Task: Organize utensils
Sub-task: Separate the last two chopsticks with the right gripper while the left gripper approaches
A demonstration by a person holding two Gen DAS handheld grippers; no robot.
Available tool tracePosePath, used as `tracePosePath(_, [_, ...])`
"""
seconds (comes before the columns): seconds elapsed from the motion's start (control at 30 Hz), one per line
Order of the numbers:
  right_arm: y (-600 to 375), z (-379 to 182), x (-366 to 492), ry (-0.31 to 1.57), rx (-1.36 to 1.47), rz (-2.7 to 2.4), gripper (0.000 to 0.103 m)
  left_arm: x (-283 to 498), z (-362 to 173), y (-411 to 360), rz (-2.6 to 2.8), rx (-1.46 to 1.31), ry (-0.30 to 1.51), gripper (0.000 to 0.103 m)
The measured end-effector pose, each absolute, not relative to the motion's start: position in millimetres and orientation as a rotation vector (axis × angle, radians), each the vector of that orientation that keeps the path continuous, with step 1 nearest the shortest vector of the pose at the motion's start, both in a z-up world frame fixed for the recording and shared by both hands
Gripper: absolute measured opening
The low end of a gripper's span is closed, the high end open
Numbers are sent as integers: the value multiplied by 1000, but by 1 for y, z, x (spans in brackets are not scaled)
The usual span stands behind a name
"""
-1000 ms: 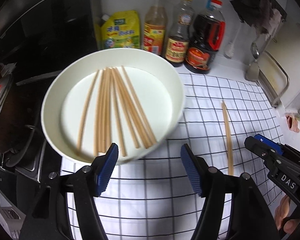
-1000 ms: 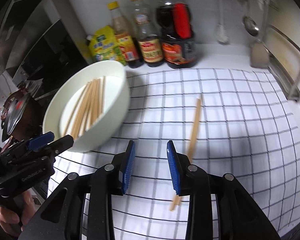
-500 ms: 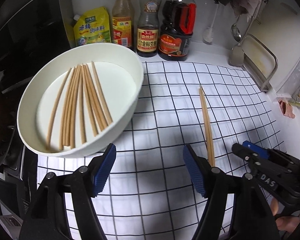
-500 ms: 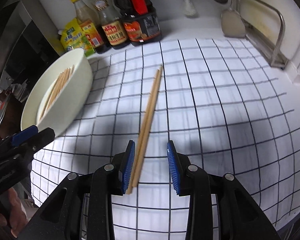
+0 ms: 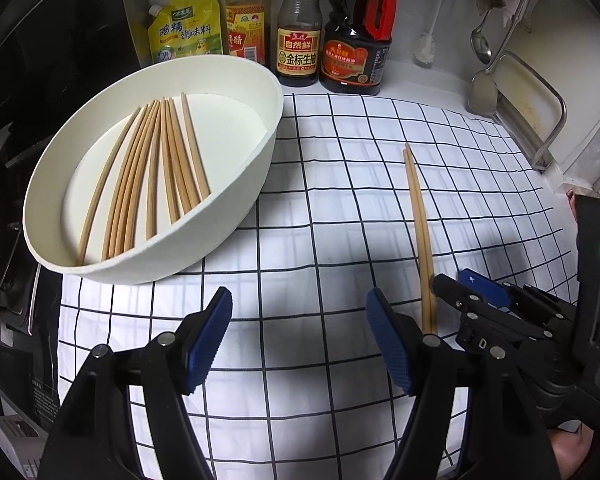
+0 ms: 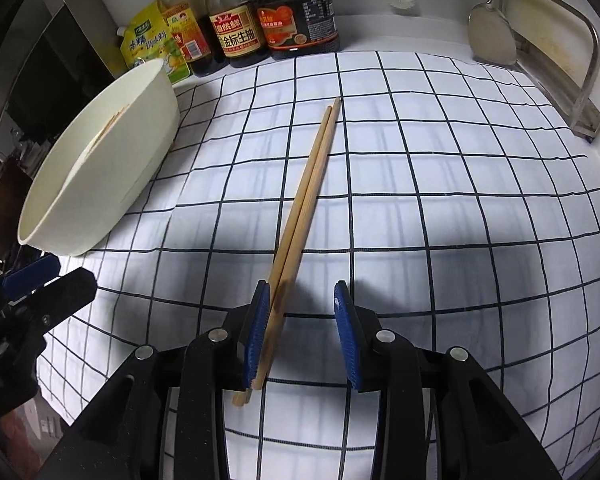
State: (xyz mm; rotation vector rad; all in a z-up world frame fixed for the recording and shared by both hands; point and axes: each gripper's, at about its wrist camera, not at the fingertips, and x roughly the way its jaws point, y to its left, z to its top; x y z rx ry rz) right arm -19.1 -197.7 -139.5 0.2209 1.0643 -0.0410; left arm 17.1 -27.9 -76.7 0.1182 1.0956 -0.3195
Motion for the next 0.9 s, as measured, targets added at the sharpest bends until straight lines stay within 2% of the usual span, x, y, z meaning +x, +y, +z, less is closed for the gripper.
tracePosePath(0.47, [-182, -144, -16, 1051, 95, -51, 32, 17, -79, -30, -308, 115, 1103, 68])
tracePosePath(0.53, [-179, -143, -16, 1047, 73, -45, 28, 17, -80, -32, -312, 114, 1104, 68])
tracePosePath(0.57, [-177, -143, -17, 1048, 62, -43, 18, 17, -80, -33, -313, 116, 1104, 68])
tracePosePath(0.6, [-176, -144, -16, 1051, 58, -39, 15, 17, -80, -34, -316, 117, 1104, 68])
tracePosePath(0.67, [-174, -145, -17, 1055, 51, -29, 14, 17, -80, -37, -320, 119, 1103, 68])
tracePosePath(0.77, [-173, -144, -18, 1048, 36, -12, 6, 17, -80, -42, -326, 117, 1100, 68])
tracePosePath(0.9, [-175, -144, -22, 1046, 22, -9, 5, 17, -82, -52, -340, 117, 1099, 68])
